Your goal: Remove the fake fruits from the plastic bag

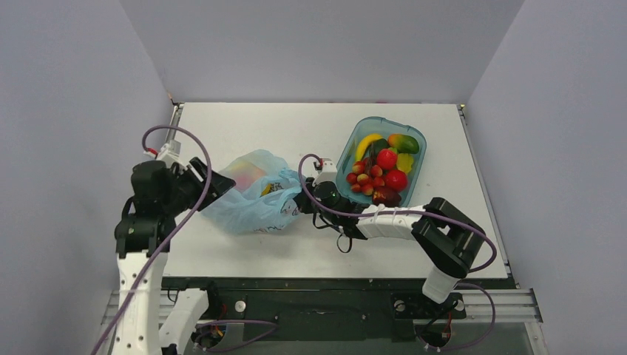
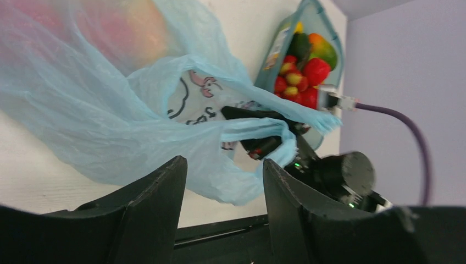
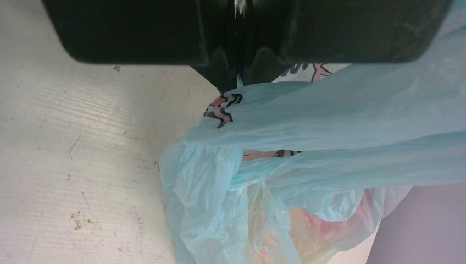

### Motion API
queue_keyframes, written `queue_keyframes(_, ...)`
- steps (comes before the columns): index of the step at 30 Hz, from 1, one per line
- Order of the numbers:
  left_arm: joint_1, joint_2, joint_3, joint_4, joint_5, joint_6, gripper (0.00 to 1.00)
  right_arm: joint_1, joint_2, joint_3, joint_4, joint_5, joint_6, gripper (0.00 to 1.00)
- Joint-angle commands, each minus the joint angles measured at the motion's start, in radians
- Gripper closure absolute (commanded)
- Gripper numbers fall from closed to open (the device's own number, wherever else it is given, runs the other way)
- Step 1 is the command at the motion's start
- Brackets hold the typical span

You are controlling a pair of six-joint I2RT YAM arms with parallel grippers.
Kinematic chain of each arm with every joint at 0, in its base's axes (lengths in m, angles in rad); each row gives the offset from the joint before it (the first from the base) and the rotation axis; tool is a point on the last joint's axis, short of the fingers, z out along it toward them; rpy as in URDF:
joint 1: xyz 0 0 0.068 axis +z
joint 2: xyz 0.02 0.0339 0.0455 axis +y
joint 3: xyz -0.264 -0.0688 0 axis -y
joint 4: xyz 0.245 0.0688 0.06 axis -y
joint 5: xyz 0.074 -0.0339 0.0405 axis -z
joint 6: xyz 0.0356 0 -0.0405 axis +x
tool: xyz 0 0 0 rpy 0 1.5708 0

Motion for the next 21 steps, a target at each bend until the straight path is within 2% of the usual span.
queue_keyframes(1,-0.16,0.016,-0.097,0.149,-0.148,0.01,0.49,0.004,-0.069,-0.01,-0.023,-0.002,-0.004,1.0)
queue_keyframes(2,-0.195,0.012,-0.154,0.214,-0.206,0.015,0.49,0.005,-0.068,-0.012,-0.012,-0.002,-0.01,1.0)
queue_keyframes(5,-0.363,0.027,-0.275,0.411,-0.232,-0.015,0.49,0.007,-0.059,-0.022,0.016,0.001,-0.041,1.0)
queue_keyframes(6,-0.428,0.04,-0.322,0.508,-0.218,-0.015,0.49,0.006,-0.053,-0.031,0.036,0.003,-0.044,1.0)
queue_keyframes(8,-0.473,0.062,-0.376,0.662,-0.163,0.008,0.48,-0.003,-0.042,-0.032,0.039,0.002,-0.042,1.0)
queue_keyframes(10,-0.533,0.113,-0.383,0.727,-0.126,0.054,0.48,-0.016,-0.03,-0.003,-0.003,-0.013,-0.05,1.0)
queue_keyframes(15,-0.568,0.274,-0.376,0.768,-0.048,0.104,0.48,-0.021,-0.035,0.026,-0.04,-0.009,-0.067,1.0)
queue_keyframes(16,-0.602,0.285,-0.383,0.761,-0.072,0.099,0.48,-0.024,-0.039,0.043,-0.063,0.001,-0.065,1.0)
queue_keyframes(18,-0.671,0.245,-0.423,0.745,-0.17,0.056,0.57,-0.039,-0.037,0.094,-0.129,0.004,-0.063,1.0)
queue_keyframes(19,-0.696,0.217,-0.464,0.738,-0.208,0.011,0.58,-0.051,-0.037,0.106,-0.137,0.003,-0.059,1.0)
queue_keyframes(21,-0.766,0.085,-0.545,0.737,-0.326,-0.066,0.6,-0.067,-0.034,0.151,-0.167,0.001,-0.053,1.0)
